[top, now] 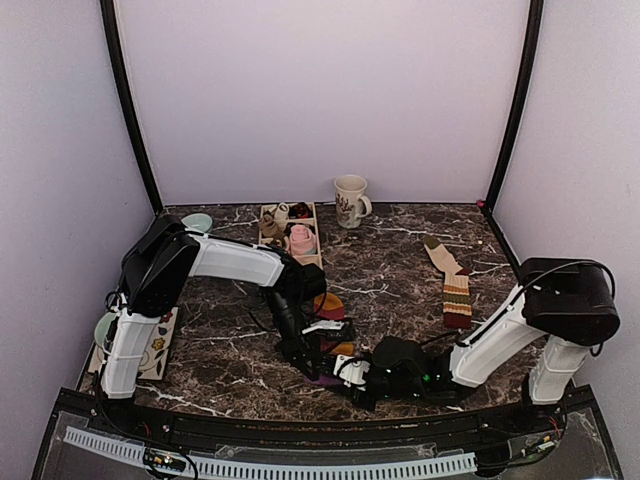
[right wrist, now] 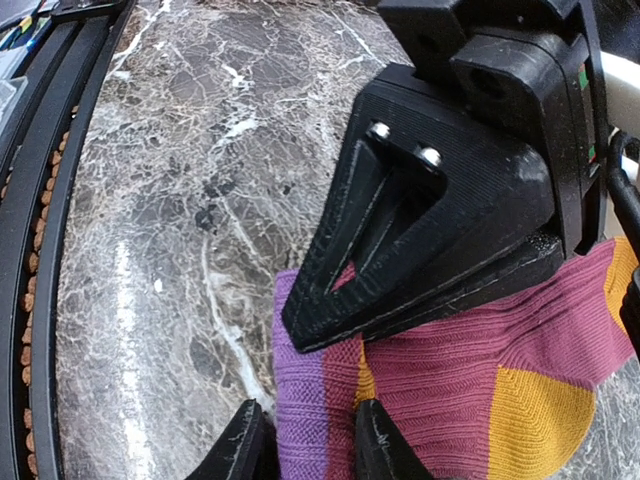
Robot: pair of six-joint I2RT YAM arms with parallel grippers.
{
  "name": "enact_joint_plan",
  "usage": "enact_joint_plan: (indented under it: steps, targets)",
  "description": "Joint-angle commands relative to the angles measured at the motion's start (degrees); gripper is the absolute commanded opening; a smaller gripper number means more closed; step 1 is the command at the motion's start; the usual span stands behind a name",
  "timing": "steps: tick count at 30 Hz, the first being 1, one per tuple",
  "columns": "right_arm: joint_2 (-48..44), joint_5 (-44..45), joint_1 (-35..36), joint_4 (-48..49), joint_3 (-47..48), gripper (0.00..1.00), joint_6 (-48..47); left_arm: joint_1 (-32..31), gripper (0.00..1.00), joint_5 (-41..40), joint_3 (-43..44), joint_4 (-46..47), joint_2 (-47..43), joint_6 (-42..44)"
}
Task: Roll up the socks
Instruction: Roll the sock at the center of the board.
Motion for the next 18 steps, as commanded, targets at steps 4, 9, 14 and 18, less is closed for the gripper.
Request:
enact_joint_plan:
  steps: [4, 9, 14, 18]
  targets:
    - [3.57, -4.37, -1.02, -6.53, -1.02, 0.17, 4.94, 0.46, 0.24, -9.86, -0.71, -2.40, 2.65, -1.17]
    - [4.66, -5.77, -1.20, -6.44, -2.31, 0.00, 7.27, 2.65, 0.64, -10.04, -2.78, 0.24, -1.75, -3.79]
    - [5.08, -6.89, -1.19, -6.06, -2.50, 0.00, 9.13, 5.23, 0.66, -13.82, -7.97, 4.50, -8.68, -6.38]
    - [5.69, -8.02, -1.75, -5.00, -2.90, 0.00, 11.65, 5.84, 0.64, -17.29, -13.55, 9.16, -14.05, -7.93]
